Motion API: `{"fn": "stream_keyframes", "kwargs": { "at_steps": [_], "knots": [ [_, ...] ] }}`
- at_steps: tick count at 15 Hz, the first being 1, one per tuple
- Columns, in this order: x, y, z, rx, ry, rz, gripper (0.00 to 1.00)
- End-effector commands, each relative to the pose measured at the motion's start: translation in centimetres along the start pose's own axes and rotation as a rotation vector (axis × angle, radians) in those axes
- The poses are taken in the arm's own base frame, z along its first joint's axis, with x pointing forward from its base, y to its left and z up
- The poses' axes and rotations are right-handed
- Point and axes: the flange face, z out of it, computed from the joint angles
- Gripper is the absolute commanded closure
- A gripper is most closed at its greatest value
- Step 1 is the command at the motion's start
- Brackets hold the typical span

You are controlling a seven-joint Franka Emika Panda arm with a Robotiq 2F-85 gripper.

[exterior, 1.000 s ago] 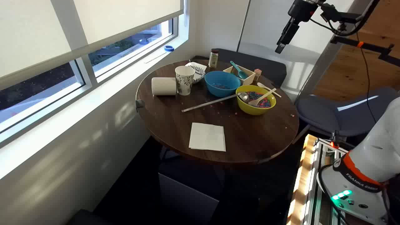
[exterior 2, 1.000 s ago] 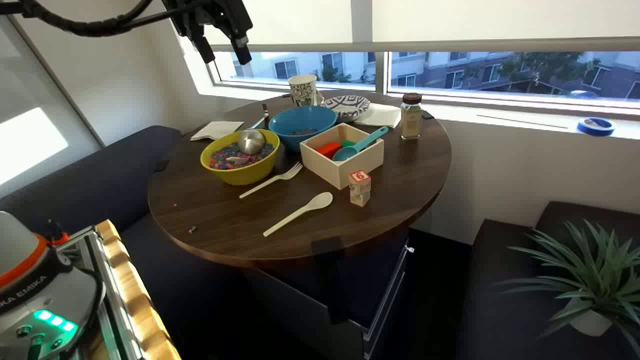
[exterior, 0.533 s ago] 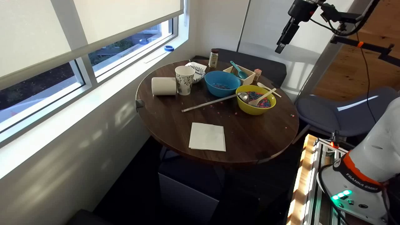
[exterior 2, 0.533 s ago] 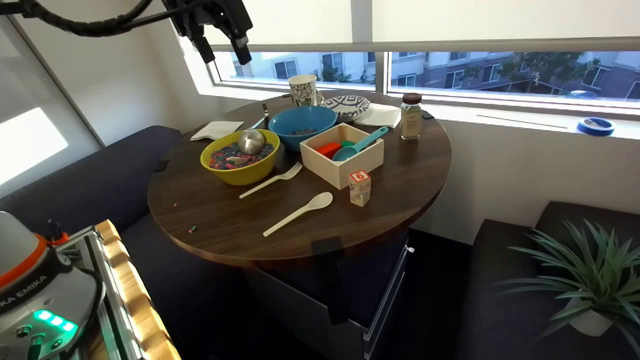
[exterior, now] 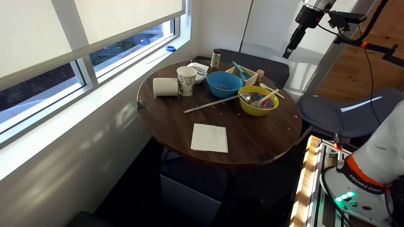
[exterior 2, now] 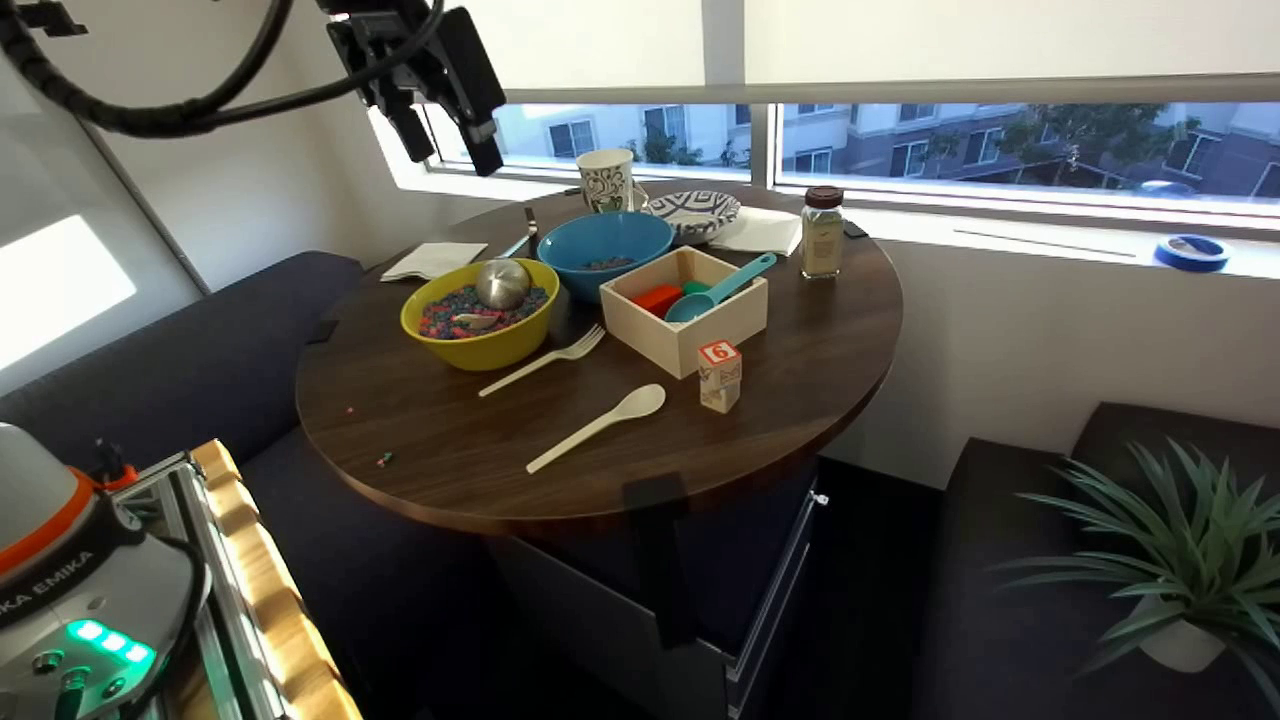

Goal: Use the white spoon to place some cereal from the yellow bowl into the blue bowl.

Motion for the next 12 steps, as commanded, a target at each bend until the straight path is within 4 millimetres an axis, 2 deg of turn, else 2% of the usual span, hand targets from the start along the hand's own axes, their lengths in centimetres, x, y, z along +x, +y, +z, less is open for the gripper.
{"fn": "stream_keyframes", "kwargs": {
  "at_steps": [1,7,12],
  "knots": [
    [-2.6,2.3,1.5,-0.016,0.027,0.039,0.0],
    [-6.1,8.0,4.8,0.009,0.039,0.166,0.0],
    [-7.2,11.4,8.4,0.034,0.012,0.246,0.0]
  ]
}}
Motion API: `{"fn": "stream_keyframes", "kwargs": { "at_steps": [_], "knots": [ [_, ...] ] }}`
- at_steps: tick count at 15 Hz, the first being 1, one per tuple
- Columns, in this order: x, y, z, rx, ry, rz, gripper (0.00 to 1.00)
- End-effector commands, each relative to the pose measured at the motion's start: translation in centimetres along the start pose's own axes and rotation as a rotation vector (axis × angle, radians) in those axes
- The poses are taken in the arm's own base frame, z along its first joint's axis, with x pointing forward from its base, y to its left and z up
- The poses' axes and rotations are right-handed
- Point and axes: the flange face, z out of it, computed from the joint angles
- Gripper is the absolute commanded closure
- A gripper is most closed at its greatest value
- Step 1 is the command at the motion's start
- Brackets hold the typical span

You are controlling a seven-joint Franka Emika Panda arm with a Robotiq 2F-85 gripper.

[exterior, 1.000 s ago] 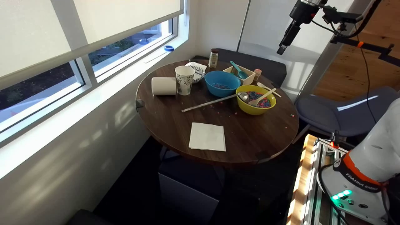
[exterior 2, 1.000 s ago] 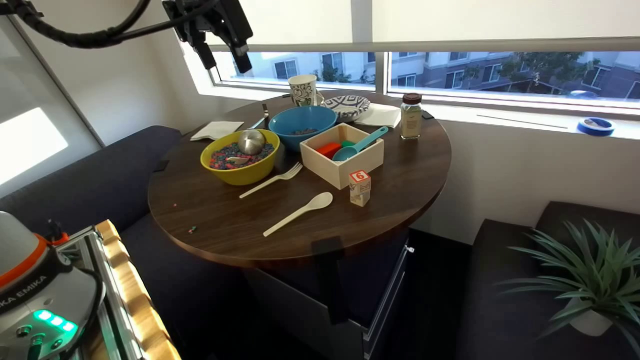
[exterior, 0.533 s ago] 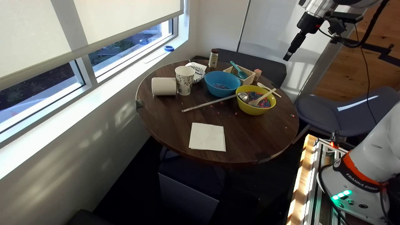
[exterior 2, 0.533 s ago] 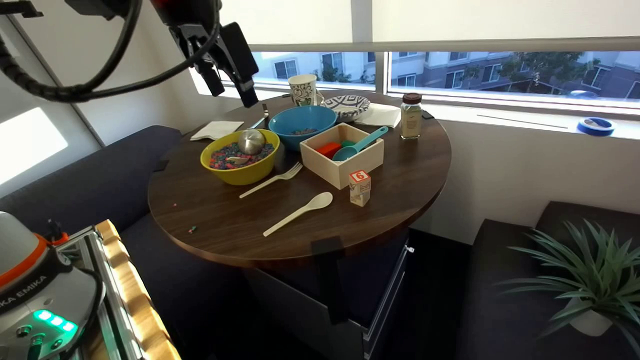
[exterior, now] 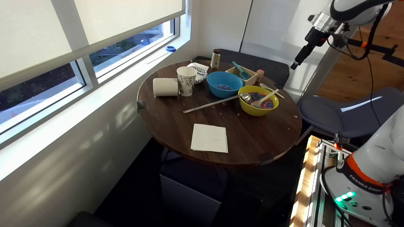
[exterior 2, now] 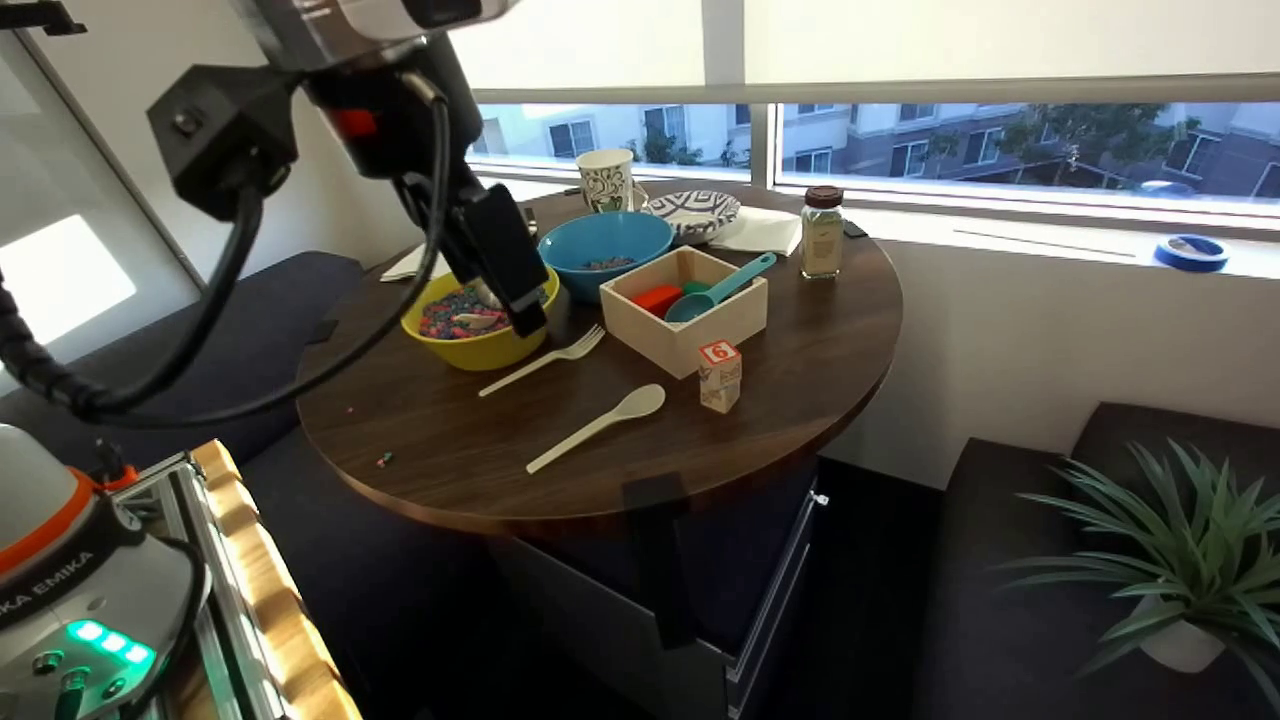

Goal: Use the white spoon to place some cereal from the yellow bowl into the blue bowl.

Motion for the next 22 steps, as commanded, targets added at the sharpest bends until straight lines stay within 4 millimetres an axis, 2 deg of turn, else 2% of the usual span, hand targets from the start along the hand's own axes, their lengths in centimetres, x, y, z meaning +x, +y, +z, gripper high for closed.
{"fn": "stream_keyframes", "kwargs": {
  "at_steps": [1,10,16,17,18,19,20,22],
  "knots": [
    [0.4,2.0,2.9,0.008,-0.01,0.053,0.0],
    [2.1,2.9,10.5,0.0,-0.116,0.124,0.0],
    [3.8,2.3,14.5,0.021,-0.177,0.132,0.0],
    [4.3,2.1,14.9,0.022,-0.181,0.129,0.03],
    [4.7,1.9,15.3,0.026,-0.184,0.127,0.14],
    [5.3,1.7,15.7,0.021,-0.193,0.122,0.13],
    [5.8,1.4,16.2,0.017,-0.204,0.118,0.29],
    [6.6,1.0,16.9,0.004,-0.22,0.113,0.46]
  ]
}}
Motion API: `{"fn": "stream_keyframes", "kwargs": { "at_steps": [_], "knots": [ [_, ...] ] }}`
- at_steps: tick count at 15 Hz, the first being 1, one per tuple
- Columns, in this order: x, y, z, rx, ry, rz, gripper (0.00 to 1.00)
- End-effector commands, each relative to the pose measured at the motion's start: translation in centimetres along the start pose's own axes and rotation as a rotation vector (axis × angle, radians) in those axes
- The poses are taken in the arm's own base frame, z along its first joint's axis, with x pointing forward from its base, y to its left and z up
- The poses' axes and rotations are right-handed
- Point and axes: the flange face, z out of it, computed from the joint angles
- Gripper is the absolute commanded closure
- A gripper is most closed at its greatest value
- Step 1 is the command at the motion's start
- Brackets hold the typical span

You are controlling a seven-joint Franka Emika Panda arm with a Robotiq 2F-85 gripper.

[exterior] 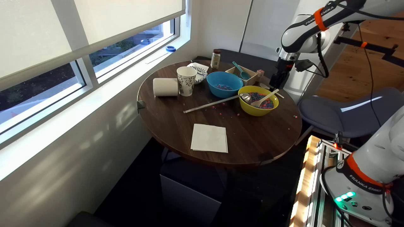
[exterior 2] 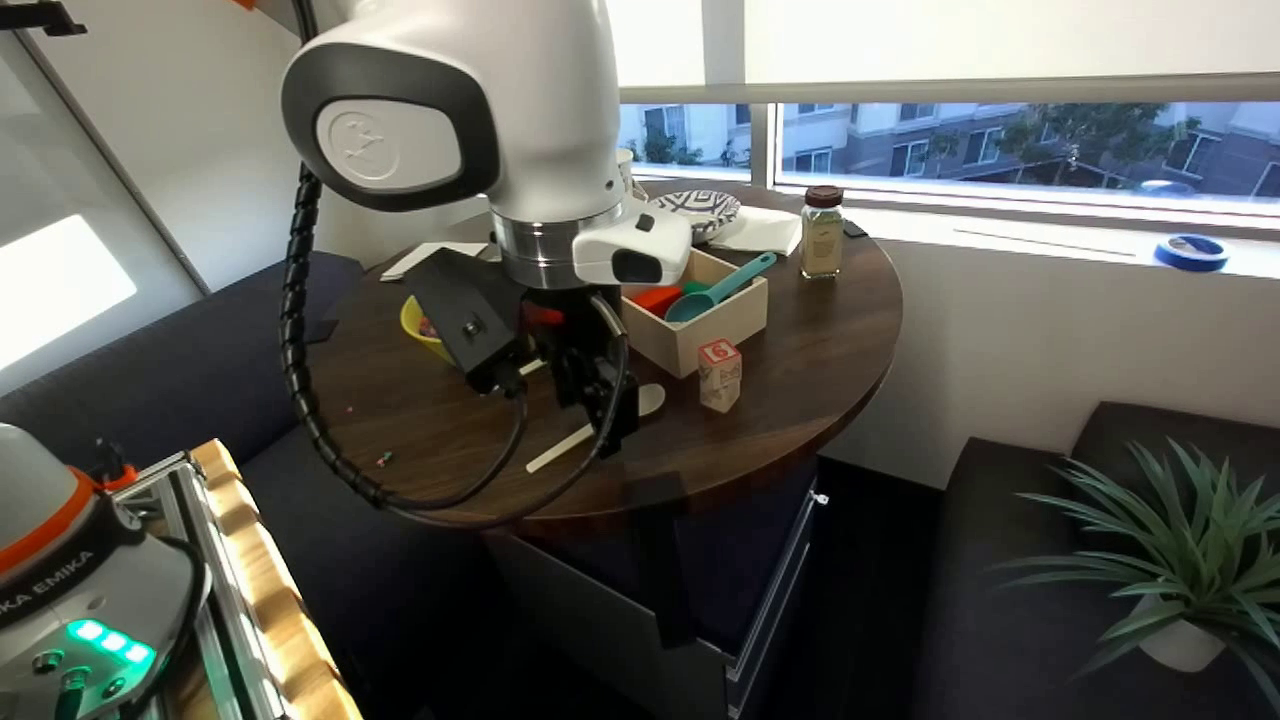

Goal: Use the white spoon to place some cereal from the yellow bowl into the blue bowl.

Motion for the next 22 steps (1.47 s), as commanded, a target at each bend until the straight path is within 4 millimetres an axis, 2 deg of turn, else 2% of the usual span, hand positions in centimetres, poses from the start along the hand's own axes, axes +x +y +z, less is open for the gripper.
{"fn": "stream_keyframes", "kwargs": {
  "at_steps": [1,7,8,11,14,16,20,22],
  "knots": [
    [1.8,-0.4,1.3,-0.009,-0.018,0.018,0.55],
    [2.3,-0.4,0.5,-0.024,-0.018,0.048,0.85],
    [2.2,-0.6,0.3,-0.023,-0.018,0.047,0.95],
    [2.3,-2.3,-0.6,-0.045,-0.014,0.019,0.96],
    [1.5,-5.8,-2.2,-0.074,-0.079,-0.038,0.96],
    [0.3,-8.2,-3.7,-0.123,-0.165,-0.052,0.96],
    [-1.6,-13.2,-8.6,-0.254,-0.245,-0.127,0.96],
    [-2.4,-14.9,-11.0,-0.339,-0.297,-0.181,0.96]
  ]
}}
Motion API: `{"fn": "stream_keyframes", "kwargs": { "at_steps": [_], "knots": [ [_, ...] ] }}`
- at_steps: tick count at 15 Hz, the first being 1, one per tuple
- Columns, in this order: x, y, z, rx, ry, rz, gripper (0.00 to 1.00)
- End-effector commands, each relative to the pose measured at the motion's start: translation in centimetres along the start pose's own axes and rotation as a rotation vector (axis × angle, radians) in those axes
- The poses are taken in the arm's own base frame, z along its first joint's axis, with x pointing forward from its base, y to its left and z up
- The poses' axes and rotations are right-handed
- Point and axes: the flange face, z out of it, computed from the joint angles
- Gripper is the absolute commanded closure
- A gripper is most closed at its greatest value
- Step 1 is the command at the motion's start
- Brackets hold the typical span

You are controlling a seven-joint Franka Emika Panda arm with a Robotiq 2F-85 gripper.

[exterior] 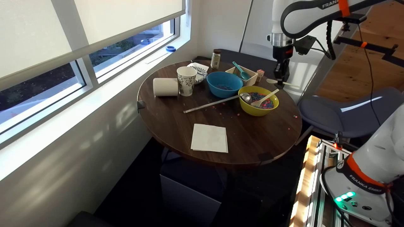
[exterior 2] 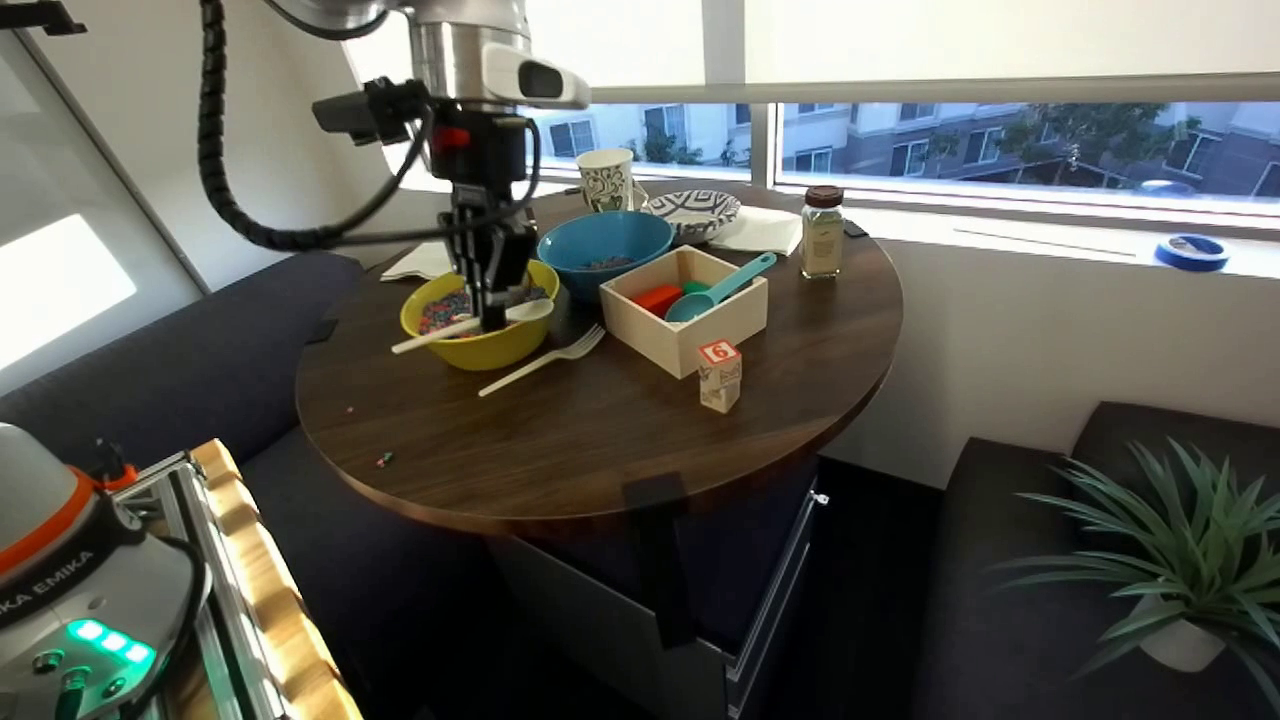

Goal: Use the white spoon to place some cereal from the yellow bowl into the blue bowl.

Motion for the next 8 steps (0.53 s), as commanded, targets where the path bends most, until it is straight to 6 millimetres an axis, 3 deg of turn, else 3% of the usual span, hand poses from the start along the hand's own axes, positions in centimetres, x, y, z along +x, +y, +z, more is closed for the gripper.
{"fn": "stream_keyframes", "kwargs": {
  "at_steps": [1,4,8],
  "knots": [
    [-2.8,-2.4,-3.9,-0.14,-0.074,-0.063,0.96],
    [-2.9,-3.4,-5.6,-0.237,-0.172,-0.166,0.96],
    [-0.9,-3.4,-5.5,-0.308,-0.277,-0.298,0.96]
  ]
}}
